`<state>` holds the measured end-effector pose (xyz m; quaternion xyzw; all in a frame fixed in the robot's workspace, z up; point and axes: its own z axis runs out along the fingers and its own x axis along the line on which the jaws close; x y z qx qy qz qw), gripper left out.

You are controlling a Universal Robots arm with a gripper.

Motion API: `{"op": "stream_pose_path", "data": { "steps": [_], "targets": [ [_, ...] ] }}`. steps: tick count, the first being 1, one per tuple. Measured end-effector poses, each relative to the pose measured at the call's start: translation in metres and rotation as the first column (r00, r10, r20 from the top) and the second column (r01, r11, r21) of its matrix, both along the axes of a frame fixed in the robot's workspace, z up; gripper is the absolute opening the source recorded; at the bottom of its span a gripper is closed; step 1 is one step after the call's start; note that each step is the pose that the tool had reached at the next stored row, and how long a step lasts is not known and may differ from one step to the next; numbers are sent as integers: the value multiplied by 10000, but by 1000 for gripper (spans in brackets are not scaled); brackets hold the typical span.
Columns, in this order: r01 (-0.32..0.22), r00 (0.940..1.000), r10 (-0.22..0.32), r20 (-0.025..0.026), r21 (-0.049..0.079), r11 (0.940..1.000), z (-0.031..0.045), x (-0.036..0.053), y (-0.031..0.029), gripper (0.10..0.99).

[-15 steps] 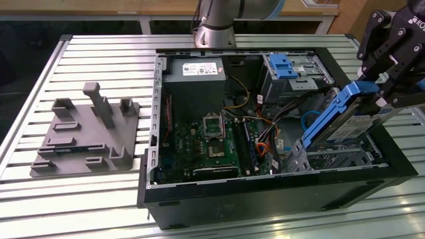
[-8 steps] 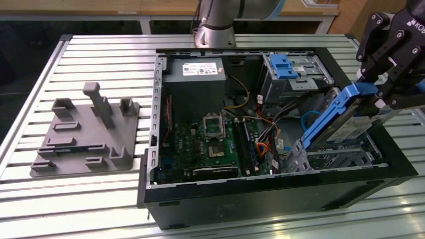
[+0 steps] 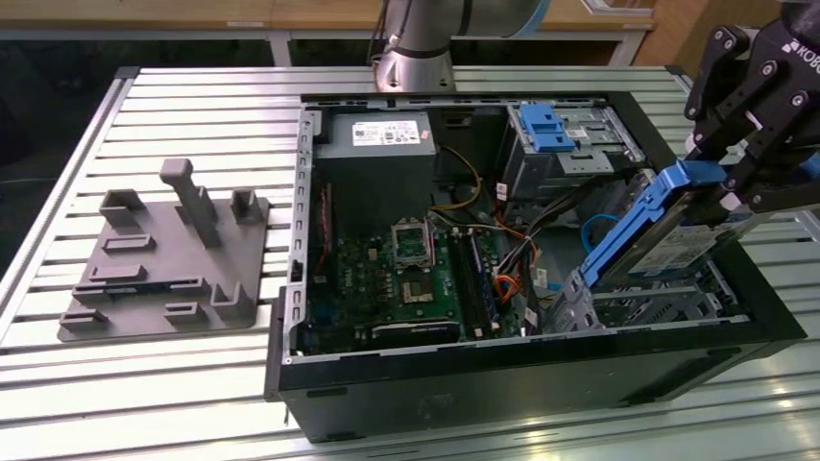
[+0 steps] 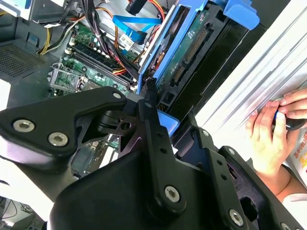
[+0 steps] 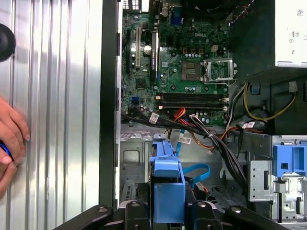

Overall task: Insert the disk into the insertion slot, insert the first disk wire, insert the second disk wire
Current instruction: 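Insert the disk into the insertion slot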

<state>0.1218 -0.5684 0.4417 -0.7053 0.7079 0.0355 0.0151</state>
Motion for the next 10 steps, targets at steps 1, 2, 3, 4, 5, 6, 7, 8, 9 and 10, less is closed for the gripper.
{"op": "stream_pose_path", "data": {
  "steps": [1, 2, 3, 4, 5, 6, 7, 8, 9, 10],
  "targets": [
    [-1, 10000, 1, 1, 6, 10000, 6, 0, 0, 361],
    [-1, 10000, 1, 1, 10, 10000, 14, 0, 0, 361],
    [-1, 10000, 1, 0, 6, 10000, 26, 0, -1, 361],
    [-1, 10000, 1, -1, 0, 10000, 35, 0, 0, 361],
    [-1, 10000, 1, -1, -1, 10000, 37, 0, 0, 361],
    [0, 10000, 0, -1, 0, 10000, 37, 0, 0, 361],
    [0, 10000, 0, -1, -1, 10000, 37, 0, 0, 361],
    [0, 10000, 0, -1, -2, 10000, 37, 0, 0, 361],
    [1, 10000, -1, -1, -4, 10000, 37, -1, 0, 361],
    [1, 10000, -1, -1, -5, 10000, 37, 0, 0, 361]
  ]
}}
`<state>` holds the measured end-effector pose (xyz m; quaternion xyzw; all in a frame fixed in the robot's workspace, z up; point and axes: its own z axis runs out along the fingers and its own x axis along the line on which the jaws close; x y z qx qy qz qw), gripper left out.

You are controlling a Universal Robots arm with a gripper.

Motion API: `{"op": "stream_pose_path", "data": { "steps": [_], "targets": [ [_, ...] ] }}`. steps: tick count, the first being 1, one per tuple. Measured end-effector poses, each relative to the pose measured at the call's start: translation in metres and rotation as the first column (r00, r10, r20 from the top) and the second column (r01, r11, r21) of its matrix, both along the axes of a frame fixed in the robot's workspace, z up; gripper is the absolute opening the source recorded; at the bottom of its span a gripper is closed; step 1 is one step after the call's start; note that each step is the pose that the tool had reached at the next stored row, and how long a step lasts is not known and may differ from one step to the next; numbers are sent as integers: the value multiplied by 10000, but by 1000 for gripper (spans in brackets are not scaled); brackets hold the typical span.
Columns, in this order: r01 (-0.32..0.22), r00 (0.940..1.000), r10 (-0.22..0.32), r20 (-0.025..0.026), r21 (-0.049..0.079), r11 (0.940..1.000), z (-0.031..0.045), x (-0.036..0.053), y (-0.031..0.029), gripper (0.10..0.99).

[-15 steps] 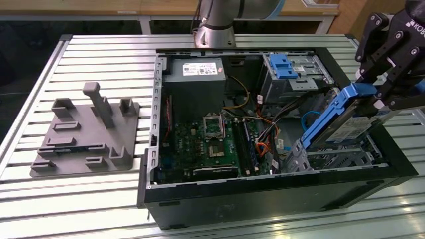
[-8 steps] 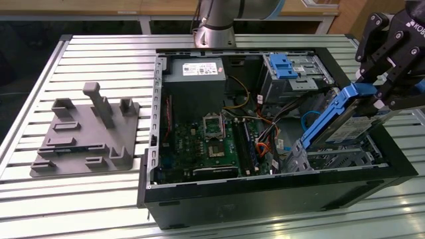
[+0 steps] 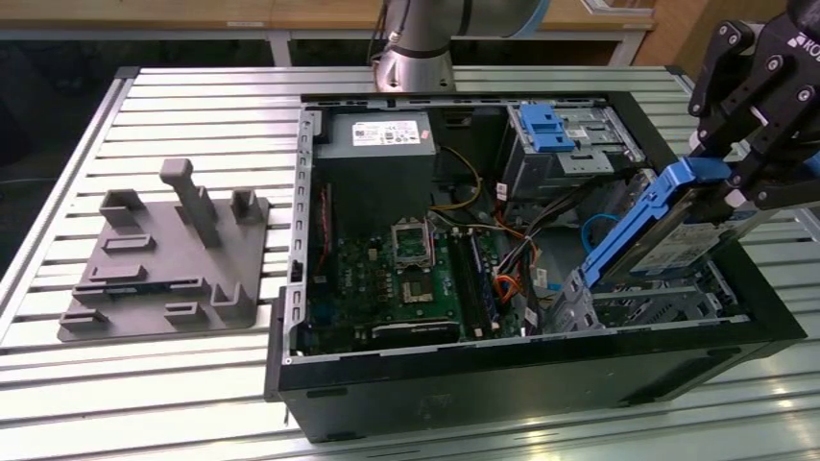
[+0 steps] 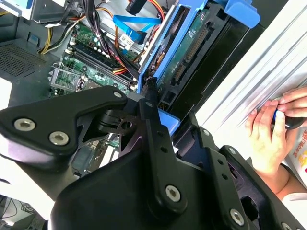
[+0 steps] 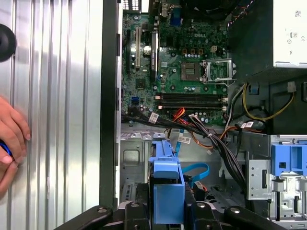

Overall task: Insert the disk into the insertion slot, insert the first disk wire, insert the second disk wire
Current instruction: 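Insert the disk into the insertion slot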

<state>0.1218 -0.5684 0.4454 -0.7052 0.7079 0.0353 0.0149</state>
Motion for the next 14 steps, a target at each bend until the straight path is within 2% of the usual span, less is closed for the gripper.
{"op": "stream_pose_path", "data": {
  "steps": [5, 8, 14],
  "targets": [
    [51, 10000, -51, -13, -2, 10000, -1, 3, -2, 361],
    [158, 9999, -158, -41, -2, 9999, -1, 7, -7, 361],
    [206, 9998, -206, -46, -1, 9998, -18, 8, -7, 361]
  ]
}}
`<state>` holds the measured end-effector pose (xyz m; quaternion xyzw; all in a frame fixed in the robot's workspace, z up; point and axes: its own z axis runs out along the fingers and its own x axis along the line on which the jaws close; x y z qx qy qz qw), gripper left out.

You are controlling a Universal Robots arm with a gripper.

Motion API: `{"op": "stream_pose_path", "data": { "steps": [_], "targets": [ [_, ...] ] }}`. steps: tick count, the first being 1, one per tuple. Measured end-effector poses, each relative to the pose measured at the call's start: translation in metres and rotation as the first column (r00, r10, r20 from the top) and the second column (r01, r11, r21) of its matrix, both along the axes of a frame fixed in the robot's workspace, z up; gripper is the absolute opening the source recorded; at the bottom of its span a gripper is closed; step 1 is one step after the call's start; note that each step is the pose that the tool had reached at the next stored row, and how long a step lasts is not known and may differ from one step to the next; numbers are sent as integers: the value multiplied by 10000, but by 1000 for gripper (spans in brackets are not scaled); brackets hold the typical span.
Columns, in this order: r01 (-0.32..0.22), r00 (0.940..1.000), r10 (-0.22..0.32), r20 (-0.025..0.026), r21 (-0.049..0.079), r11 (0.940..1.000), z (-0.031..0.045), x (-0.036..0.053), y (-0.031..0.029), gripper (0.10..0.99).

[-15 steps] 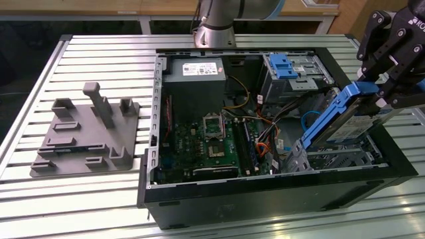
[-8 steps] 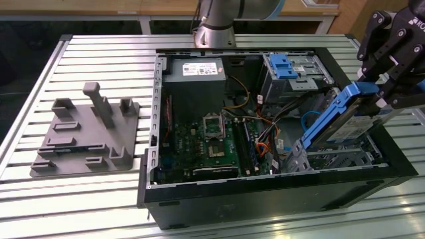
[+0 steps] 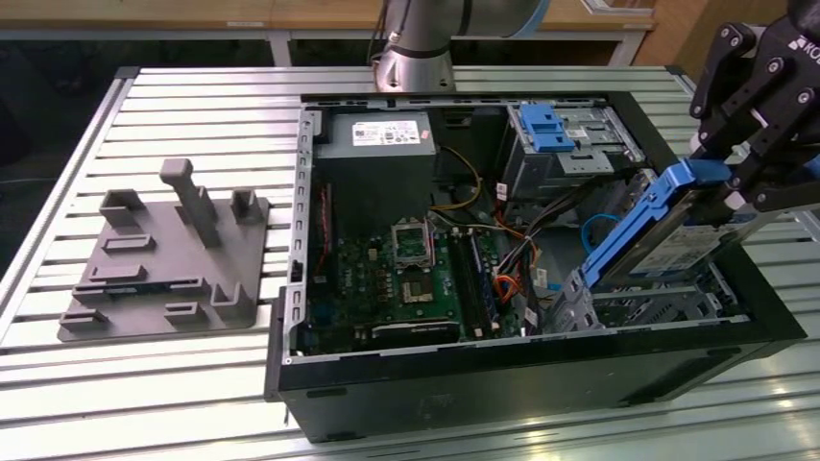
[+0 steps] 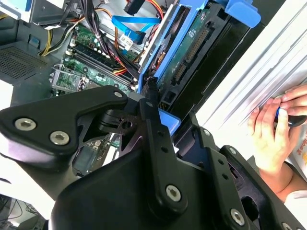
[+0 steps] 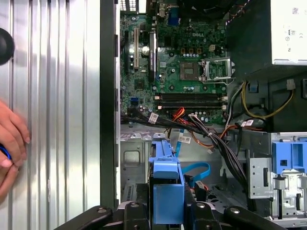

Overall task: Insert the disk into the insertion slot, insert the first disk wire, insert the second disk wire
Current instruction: 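Insert the disk into the insertion slot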

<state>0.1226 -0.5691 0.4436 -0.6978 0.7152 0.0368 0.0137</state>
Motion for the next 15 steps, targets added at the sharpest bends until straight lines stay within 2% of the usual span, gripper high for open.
{"op": "stream_pose_path", "data": {
  "steps": [15],
  "targets": [
    [1, 10000, -1, 0, 0, 10000, -124, 0, 0, 361]
  ]
}}
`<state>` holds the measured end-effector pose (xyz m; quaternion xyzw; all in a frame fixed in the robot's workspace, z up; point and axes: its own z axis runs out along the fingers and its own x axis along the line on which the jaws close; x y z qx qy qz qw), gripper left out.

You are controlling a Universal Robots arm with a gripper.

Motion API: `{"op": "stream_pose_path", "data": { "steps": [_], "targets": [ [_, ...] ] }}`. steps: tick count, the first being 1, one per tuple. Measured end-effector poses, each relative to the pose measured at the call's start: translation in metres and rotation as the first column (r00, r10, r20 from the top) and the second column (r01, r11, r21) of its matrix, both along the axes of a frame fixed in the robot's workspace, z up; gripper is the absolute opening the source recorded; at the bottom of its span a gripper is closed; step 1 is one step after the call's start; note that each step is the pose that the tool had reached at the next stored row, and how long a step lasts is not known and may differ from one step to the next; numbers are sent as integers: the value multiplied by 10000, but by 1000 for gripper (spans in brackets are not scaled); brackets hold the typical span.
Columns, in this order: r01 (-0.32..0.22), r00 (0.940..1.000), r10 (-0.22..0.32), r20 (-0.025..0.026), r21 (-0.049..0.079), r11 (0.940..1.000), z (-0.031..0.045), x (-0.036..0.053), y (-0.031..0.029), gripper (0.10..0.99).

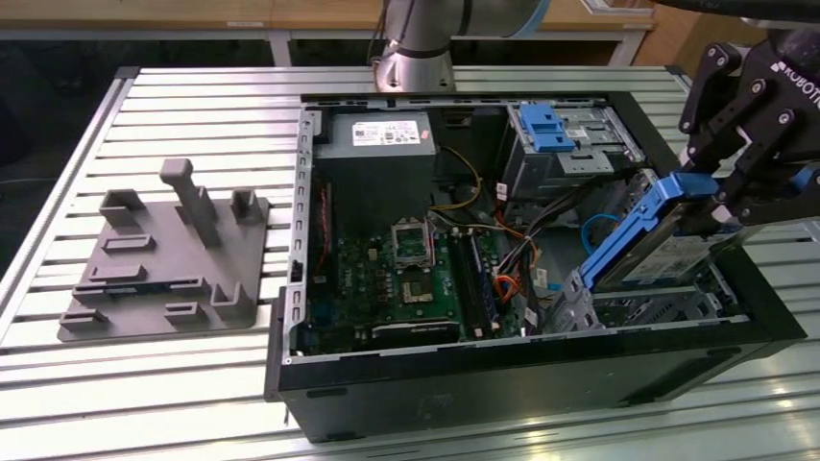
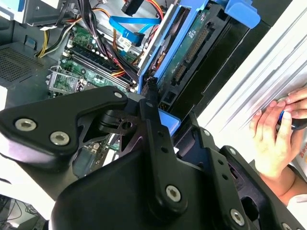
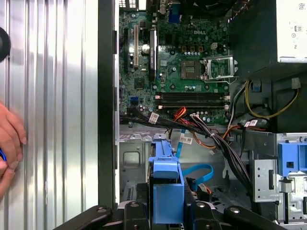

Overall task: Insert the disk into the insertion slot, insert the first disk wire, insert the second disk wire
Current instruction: 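Insert the disk into the insertion slot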

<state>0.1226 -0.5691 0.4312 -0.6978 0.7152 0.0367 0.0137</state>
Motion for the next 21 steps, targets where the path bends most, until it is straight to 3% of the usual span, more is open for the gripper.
{"op": "stream_pose_path", "data": {
  "steps": [21],
  "targets": [
    [0, 10000, 0, -3, 2, 10000, -255, 0, -6, 361]
  ]
}}
